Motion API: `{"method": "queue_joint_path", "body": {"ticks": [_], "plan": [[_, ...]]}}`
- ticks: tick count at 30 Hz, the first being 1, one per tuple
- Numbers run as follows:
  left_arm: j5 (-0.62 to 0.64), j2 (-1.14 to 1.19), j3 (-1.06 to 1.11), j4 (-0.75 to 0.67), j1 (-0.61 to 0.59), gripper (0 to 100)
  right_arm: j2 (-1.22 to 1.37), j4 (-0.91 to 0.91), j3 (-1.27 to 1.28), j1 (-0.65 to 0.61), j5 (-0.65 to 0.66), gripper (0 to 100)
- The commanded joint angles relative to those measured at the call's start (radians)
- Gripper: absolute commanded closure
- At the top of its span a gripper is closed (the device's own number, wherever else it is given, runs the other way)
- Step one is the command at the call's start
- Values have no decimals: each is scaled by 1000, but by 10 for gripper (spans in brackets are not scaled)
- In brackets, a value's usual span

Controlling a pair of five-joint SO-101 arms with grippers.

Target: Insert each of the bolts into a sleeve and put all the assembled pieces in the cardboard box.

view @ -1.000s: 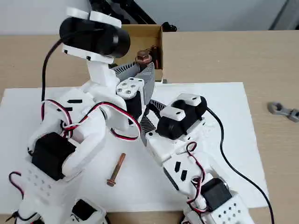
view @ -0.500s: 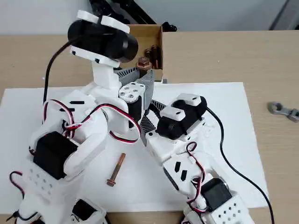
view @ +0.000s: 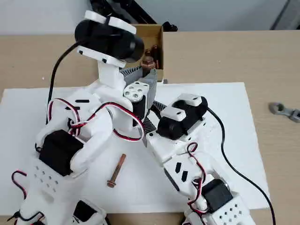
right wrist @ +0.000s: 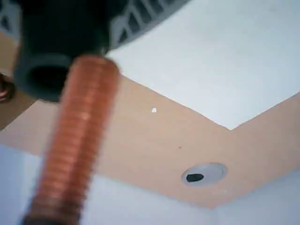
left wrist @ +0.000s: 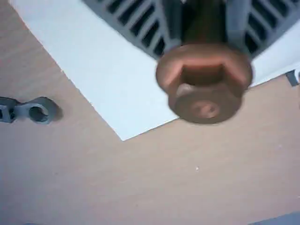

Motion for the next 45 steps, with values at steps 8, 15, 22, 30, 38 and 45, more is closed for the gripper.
{"method": "queue_joint_path", "body": {"ticks": [8,15,22,30,38,45], "plan": [[0,-32,-10,-29,-43,995,2,-15,-57,-5,-5,995],[29,-25,-5,-66,-48,995,2,-15,-57,-4,-5,995],[31,-23,7,-72,-48,995,2,-13,-57,-4,-5,995],[31,-23,101,-144,-44,995,2,-13,-57,-4,-5,995],[34,-26,108,-146,-41,995,2,-13,-57,-4,-5,995],[61,-34,102,-120,-14,995,2,-13,-57,-4,-5,995]]}}
